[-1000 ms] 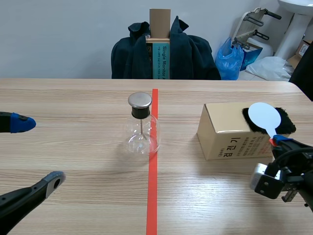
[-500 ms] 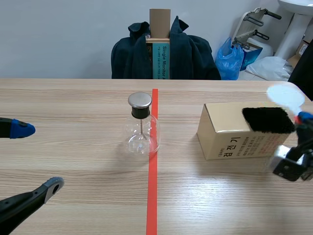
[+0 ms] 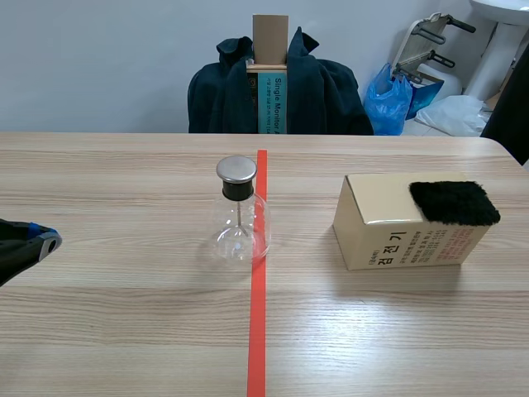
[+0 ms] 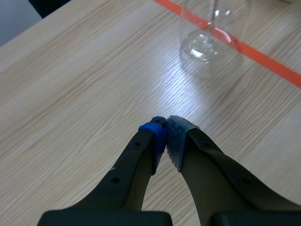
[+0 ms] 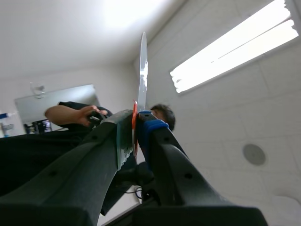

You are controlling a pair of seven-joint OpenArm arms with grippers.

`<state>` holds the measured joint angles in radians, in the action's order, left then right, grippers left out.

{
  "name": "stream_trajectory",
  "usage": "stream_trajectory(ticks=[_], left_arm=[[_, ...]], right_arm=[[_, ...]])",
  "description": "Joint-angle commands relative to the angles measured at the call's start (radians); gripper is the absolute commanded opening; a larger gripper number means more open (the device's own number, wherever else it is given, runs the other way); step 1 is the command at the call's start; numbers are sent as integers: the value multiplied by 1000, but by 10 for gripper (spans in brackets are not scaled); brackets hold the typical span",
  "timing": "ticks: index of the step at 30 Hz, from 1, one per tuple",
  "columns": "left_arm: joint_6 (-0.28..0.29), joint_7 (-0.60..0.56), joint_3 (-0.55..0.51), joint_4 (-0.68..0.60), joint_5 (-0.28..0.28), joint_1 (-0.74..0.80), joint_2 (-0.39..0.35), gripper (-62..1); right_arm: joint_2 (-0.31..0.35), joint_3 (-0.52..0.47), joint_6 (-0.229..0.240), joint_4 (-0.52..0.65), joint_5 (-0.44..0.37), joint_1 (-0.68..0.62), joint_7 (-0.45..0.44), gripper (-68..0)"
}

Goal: Do the electroscope experiment.
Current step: 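Bring the plate to the electroscope and point at the metal foil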

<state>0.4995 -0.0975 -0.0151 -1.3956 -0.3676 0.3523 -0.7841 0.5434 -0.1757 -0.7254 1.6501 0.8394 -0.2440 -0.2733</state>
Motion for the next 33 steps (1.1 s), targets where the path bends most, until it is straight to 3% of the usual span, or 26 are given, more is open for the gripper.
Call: stream_trajectory(ticks=[1,8,12,17,22,27,33], left_arm=[[21,-45,25,31,-11,-53,11,-582],[39,-202,178,262,-2,-251,101,-581],[39,-268,288,363,72,-351,172,-581],[-41,-330,404,486,137,-458,274,-581],[-121,-363,471,588,189,-535,350,-579],[-144,-411,499,648,227,-561,385,-579],[-172,-415,500,671,232,-575,420,-579]], right_arm=[[22,-16,-58,27,-15,23,13,-669],[22,-37,-58,121,-18,65,47,-669],[22,-37,-58,135,-22,90,45,-669],[22,-37,-56,138,-40,120,38,-669],[21,-31,19,138,-53,147,35,-669],[9,26,50,137,-84,179,36,-669],[-63,162,135,108,-66,216,31,-669]])
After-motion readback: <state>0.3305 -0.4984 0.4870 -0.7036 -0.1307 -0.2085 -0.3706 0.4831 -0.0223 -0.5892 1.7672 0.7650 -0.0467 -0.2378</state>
